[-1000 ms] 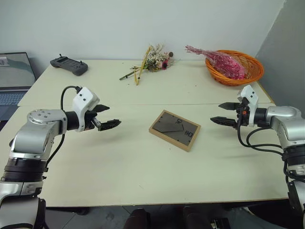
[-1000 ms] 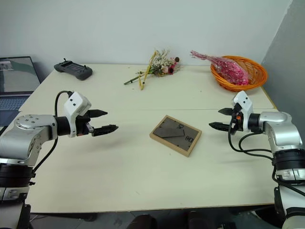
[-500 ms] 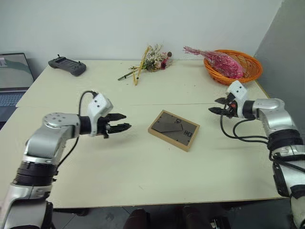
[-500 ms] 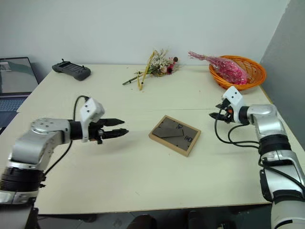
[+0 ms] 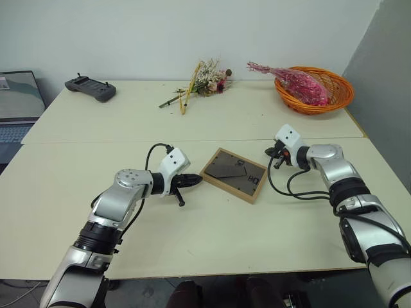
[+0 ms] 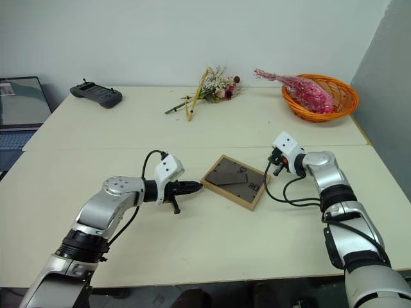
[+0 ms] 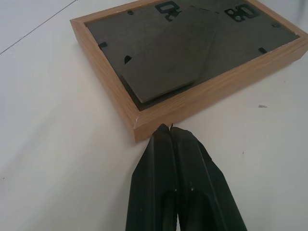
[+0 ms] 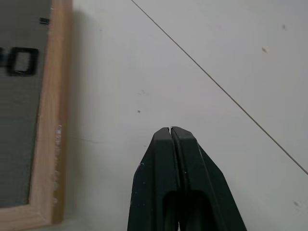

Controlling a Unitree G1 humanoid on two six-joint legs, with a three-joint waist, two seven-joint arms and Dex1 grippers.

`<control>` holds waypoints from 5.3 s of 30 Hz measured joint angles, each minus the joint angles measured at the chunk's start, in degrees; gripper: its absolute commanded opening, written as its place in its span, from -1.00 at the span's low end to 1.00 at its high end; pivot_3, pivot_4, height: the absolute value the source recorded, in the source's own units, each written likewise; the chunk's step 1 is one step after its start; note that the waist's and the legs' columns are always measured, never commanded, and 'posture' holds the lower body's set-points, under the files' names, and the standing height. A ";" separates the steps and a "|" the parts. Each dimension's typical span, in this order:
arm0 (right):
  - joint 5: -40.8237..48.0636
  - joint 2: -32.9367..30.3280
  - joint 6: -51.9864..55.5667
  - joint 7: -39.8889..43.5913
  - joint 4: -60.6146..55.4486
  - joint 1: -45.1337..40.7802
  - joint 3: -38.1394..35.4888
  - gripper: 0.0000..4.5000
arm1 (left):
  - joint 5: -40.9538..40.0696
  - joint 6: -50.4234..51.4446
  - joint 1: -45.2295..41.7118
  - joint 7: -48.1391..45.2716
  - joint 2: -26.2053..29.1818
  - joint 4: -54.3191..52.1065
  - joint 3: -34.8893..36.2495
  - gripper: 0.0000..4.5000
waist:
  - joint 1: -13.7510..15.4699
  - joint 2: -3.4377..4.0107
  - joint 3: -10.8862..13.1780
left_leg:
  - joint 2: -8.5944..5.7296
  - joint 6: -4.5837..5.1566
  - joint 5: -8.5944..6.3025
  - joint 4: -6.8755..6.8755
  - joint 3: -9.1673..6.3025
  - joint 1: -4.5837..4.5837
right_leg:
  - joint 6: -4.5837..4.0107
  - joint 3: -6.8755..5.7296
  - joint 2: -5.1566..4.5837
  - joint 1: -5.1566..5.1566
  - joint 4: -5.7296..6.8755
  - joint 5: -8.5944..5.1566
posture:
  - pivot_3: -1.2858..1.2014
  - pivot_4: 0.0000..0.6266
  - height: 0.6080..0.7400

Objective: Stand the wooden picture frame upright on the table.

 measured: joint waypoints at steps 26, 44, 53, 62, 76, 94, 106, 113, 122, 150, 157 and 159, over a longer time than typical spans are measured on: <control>2.37 6.08 19.78 5.79 -32.86 15.35 5.07 -0.99 | 6.15 -5.29 -5.56 3.39 -0.96 14.68 1.62 -0.98 | -0.74 0.00 -0.01 | -0.02 0.01 -0.01 0.00 -0.17 0.01 | 0.00 -0.07 0.03 -0.03 0.04 0.00 | 0.03 -0.52 1.00; 1.63 5.86 15.77 1.93 -25.81 10.74 4.83 -1.00 | -20.24 39.20 -6.61 -17.36 10.36 19.00 15.34 0.45 | -1.00 0.00 0.00 | -0.05 -0.02 0.01 0.02 -0.23 0.00 | 0.01 -0.09 0.04 -0.04 0.05 -0.01 | 0.03 -0.52 1.00; 1.66 6.98 17.30 1.91 -28.57 11.57 5.12 -1.00 | -22.97 43.64 -5.37 -13.39 4.79 19.55 16.16 0.98 | -0.96 0.00 -0.01 | -0.06 -0.19 0.10 0.01 -0.22 0.02 | 0.01 -0.02 0.02 -0.05 0.08 -0.01 | 0.03 -0.52 1.00; 1.53 10.23 19.37 0.47 -29.01 11.55 5.57 -1.00 | -23.66 42.70 -5.60 -9.28 -0.28 20.74 17.43 0.98 | -0.61 0.11 -0.16 | -0.12 -0.18 0.10 0.02 -0.23 0.09 | 0.01 -0.03 -0.04 0.01 0.13 0.00 | 0.03 -0.52 1.00; 2.33 11.79 21.25 -2.08 -30.31 11.38 5.22 -1.00 | -29.39 48.49 -1.25 -2.98 -4.79 11.65 20.31 0.51 | -0.85 0.11 -0.15 | -0.12 -0.19 0.11 0.01 -0.22 0.05 | 0.01 -0.02 -0.06 -0.02 0.09 0.00 | 0.03 -0.52 1.00; 5.47 8.08 22.08 -1.43 -30.63 9.63 2.59 -0.84 | -29.23 42.27 -1.86 -1.65 -4.10 11.30 19.40 -0.43 | -0.62 0.10 -0.15 | -0.13 -0.18 0.10 0.01 -0.24 0.04 | 0.01 -0.05 -0.06 0.00 0.07 0.00 | 0.03 -0.52 1.00; 20.62 4.10 31.22 8.96 -37.75 2.33 -4.52 0.29 | -30.57 42.68 -6.81 1.05 -1.53 9.65 22.71 -0.43 | -1.04 0.10 -0.13 | -0.08 -0.18 0.10 -0.04 -0.24 0.00 | 0.00 -0.02 -0.02 -0.09 0.01 0.00 | 0.03 -0.52 1.00; 22.81 8.14 33.52 9.42 -38.78 1.50 -1.74 0.96 | -31.71 43.76 -8.96 0.99 -0.70 8.31 22.72 -0.43 | -0.76 0.10 -0.13 | -0.11 -0.18 0.10 -0.02 -0.25 -0.04 | 0.01 -0.04 -0.04 -0.09 0.02 0.00 | 0.03 -0.52 1.00; 21.28 12.65 30.53 8.17 -37.82 1.28 2.06 1.00 | -32.45 44.60 -9.50 1.19 -0.33 7.93 22.66 -0.43 | -0.92 0.10 -0.13 | -0.11 -0.19 0.10 -0.02 -0.25 -0.04 | 0.01 -0.02 -0.04 -0.14 0.03 0.00 | 0.03 -0.52 1.00; 26.78 -11.54 25.23 16.00 -54.33 11.90 -6.06 1.00 | -42.94 61.82 -8.35 3.99 -0.68 7.14 25.80 -0.43 | -0.67 0.06 -0.11 | -0.11 0.03 -0.02 -0.02 -0.31 -0.07 | 0.02 -0.07 -0.03 -0.11 0.00 -0.01 | 0.03 -0.52 1.00; -2.65 -12.60 -37.28 1.43 -30.96 15.94 -2.13 1.00 | -63.95 62.50 -8.45 11.60 3.14 17.29 23.72 -0.43 | -0.89 0.04 -0.10 | -0.08 -0.21 0.11 0.01 -0.16 0.01 | 0.03 0.04 -0.04 -0.11 0.07 -0.01 | 0.03 -0.52 1.00; -11.95 -11.12 -51.99 -7.59 -24.07 14.36 -1.24 1.00 | -69.63 62.47 -8.21 14.86 3.62 18.26 22.37 -0.43 | -0.94 0.03 -0.09 | -0.08 -0.23 0.13 0.02 -0.10 -0.01 | 0.02 0.10 -0.04 -0.18 0.11 -0.01 | 0.03 -0.52 1.00</control>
